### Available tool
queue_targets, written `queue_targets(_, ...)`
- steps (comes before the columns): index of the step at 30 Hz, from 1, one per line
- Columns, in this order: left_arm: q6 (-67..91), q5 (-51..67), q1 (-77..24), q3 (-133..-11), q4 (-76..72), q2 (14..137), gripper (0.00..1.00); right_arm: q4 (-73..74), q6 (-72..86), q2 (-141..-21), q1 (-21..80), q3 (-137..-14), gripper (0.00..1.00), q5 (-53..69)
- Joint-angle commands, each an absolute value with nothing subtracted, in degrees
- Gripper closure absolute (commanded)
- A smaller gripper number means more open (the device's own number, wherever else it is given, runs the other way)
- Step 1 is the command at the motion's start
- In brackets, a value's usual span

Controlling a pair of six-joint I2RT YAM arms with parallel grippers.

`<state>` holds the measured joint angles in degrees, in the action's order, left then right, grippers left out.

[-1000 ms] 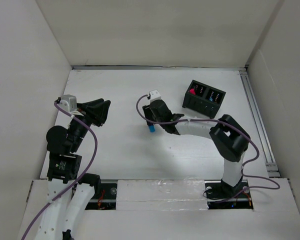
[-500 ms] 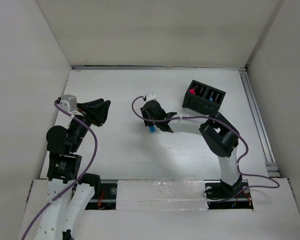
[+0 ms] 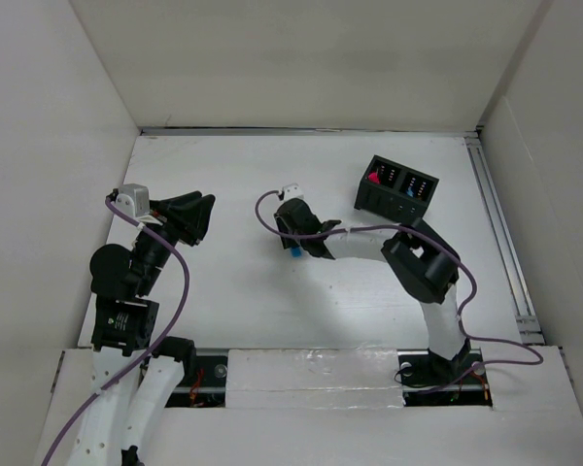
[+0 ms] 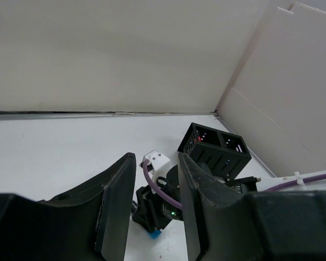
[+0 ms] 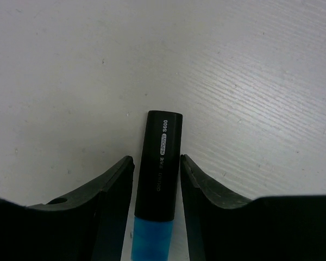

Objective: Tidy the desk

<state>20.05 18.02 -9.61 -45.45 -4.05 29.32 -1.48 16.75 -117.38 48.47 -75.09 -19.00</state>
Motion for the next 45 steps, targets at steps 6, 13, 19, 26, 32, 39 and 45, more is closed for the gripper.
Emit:
queue_targets(6, 20.21, 18.10, -9.40, -45.35, -6.68, 28.48, 0.66, -2.46, 18.02, -118.13, 48.96, -75.15, 0.65, -18.46)
queue_targets(13, 20.21, 16.87, -9.40, -45.09, -6.85, 27.60, 0.67, -6.41, 16.36, -105.26, 46.25, -70.06, 0.81, -21.87)
queue_targets(19, 20.13, 17.49, -9.40, -45.18, -6.85, 27.86, 0.63, -10.63, 14.94, -94.67, 38.16, -68.38, 0.81, -22.85)
queue_targets(26, 20.21, 17.58, -9.40, -45.18, -6.77, 27.95, 0.63, -18.97, 15.12, -92.63, 23.39, -66.97, 0.83, -26.80)
queue_targets(32, 20.04, 17.32, -9.40, -45.26, -6.68, 27.95, 0.63, -19.25, 13.28, -99.40, 17.15, -71.19, 0.83, -28.65)
queue_targets(39, 20.04, 17.40, -9.40, -45.26, -6.51, 28.30, 0.62, -20.65, 11.25, -102.66, 16.61, -72.25, 0.82, -30.67)
queue_targets(45, 20.13, 17.93, -9.40, -45.26, -6.77, 28.92, 0.62, -22.94, 11.42, -100.82, 17.14, -67.77, 0.74, -31.99)
